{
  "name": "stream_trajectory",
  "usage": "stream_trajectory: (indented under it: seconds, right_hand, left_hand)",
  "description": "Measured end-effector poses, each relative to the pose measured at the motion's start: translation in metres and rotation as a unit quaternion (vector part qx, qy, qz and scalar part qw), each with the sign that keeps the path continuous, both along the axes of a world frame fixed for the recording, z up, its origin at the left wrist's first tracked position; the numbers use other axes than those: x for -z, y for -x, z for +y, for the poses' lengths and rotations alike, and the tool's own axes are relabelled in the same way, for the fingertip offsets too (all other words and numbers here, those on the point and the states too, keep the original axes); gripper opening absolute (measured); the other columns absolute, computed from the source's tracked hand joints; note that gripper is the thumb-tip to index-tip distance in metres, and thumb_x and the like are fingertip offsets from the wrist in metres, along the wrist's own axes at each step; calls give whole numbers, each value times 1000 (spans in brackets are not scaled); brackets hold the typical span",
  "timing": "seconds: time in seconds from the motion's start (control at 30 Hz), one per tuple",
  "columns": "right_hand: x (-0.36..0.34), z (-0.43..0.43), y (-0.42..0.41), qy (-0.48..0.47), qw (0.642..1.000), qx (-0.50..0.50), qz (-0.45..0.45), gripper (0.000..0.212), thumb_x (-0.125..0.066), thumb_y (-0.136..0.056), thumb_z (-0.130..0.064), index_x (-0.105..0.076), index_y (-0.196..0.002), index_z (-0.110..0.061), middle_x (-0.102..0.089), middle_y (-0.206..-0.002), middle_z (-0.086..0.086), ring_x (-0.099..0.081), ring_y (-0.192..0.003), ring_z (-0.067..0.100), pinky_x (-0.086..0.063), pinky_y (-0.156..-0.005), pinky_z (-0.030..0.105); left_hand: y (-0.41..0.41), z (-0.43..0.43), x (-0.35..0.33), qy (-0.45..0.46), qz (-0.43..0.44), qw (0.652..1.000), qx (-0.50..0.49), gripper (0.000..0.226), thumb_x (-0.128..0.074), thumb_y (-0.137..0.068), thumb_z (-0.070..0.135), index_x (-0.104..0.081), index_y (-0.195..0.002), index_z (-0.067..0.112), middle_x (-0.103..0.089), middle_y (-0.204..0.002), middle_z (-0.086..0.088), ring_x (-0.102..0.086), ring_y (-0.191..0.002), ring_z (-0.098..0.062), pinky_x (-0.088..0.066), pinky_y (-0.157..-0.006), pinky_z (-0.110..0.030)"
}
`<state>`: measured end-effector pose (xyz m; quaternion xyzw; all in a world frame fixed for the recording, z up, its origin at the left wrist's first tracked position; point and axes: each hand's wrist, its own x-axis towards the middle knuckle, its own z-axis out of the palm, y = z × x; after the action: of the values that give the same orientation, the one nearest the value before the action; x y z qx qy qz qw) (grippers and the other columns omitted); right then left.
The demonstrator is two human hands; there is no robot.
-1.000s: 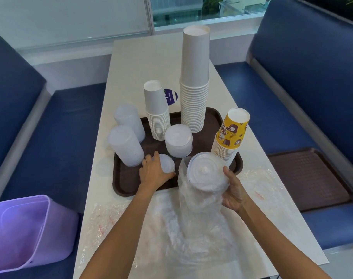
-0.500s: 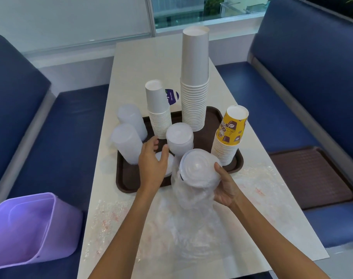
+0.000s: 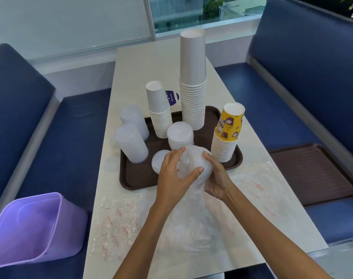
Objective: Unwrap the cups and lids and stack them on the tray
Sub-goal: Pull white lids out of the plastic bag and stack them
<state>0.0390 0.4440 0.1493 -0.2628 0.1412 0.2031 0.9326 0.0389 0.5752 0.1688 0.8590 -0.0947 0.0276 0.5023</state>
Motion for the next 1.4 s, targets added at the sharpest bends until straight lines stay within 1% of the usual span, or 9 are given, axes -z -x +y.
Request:
stream_trajectory:
  seconds: [0.1, 0.23, 0.3, 0.37, 0.53, 0.83, 1.03, 1.23, 1.4]
  right_hand:
    - [-2, 2, -1, 32, 999, -16, -10, 98, -96, -35, -32, -54, -121, -12, -70, -102, 18, -70, -92, 31, -59, -74, 45]
    - [-1, 4, -1, 65, 998, -21, -2, 99, -96, -36, -32, -53, -124, -14, -69, -103, 17, -69, -93, 30, -59, -71, 43]
    - [-2, 4, 0, 88, 996, -18, 13, 84, -89, -53, -33, -51, -126, -15, -66, -107, 17, -66, -99, 30, -59, -74, 45]
    - [-2, 4, 0, 112, 993, -21, 22, 62, -70, -72, -29, -49, -129, -15, -63, -111, 16, -61, -105, 31, -57, -80, 45]
    - [-3, 4, -1, 138, 990, -29, 18, 42, -62, -75, -29, -55, -115, -19, -64, -107, 14, -61, -106, 30, -54, -84, 46]
    - [-3, 3, -3, 155, 987, -35, 26, 39, -62, -72, -32, -54, -109, -22, -64, -105, 12, -61, -103, 28, -51, -88, 48]
    - [-6, 3, -3, 152, 987, -46, 21, 38, -69, -75, -30, -55, -110, -21, -65, -104, 13, -63, -100, 28, -55, -81, 44]
    - [-6, 3, -4, 153, 987, -30, 23, 40, -61, -71, -32, -54, -109, -20, -62, -105, 13, -60, -101, 28, -54, -82, 44]
    - [-7, 4, -4, 151, 988, -24, 29, 48, -61, -75, -30, -53, -120, -15, -62, -106, 14, -60, -99, 26, -55, -81, 42]
  left_hand:
    - [1, 1, -1, 33, 24, 999, 1, 63, -74, -78, 39, -48, -133, 23, -48, -129, 8, -50, -114, -7, -44, -79, -8]
    - [1, 4, -4, 71, 55, 996, -2, 54, -71, -77, 39, -45, -124, 35, -47, -123, 14, -50, -105, 6, -45, -70, -5]
    - [2, 4, -6, 82, 69, 994, -6, 52, -71, -79, 35, -46, -124, 34, -47, -123, 13, -50, -103, 5, -44, -66, -2]
    - [1, 4, -7, 87, 78, 993, -16, 54, -71, -79, 32, -49, -129, 28, -47, -123, 13, -50, -104, -1, -43, -65, 0]
    - [0, 4, -8, 93, 95, 991, -26, 56, -70, -81, 32, -50, -133, 22, -51, -127, 7, -50, -106, -6, -42, -63, 1]
    - [-1, 4, -8, 94, 100, 990, -33, 54, -70, -81, 32, -52, -131, 22, -55, -131, 2, -54, -106, -8, -45, -71, -6]
    - [-1, 2, -10, 96, 104, 989, -32, 53, -70, -81, 33, -53, -130, 24, -55, -126, 8, -55, -100, -5, -44, -71, -7]
    - [-2, 3, -12, 96, 103, 990, -32, 46, -67, -84, 31, -53, -128, 23, -52, -114, 14, -54, -91, 4, -46, -66, -4]
    - [-6, 4, -9, 75, 81, 992, -60, 39, -64, -88, 28, -58, -124, 16, -56, -116, 7, -58, -101, -11, -47, -73, -8]
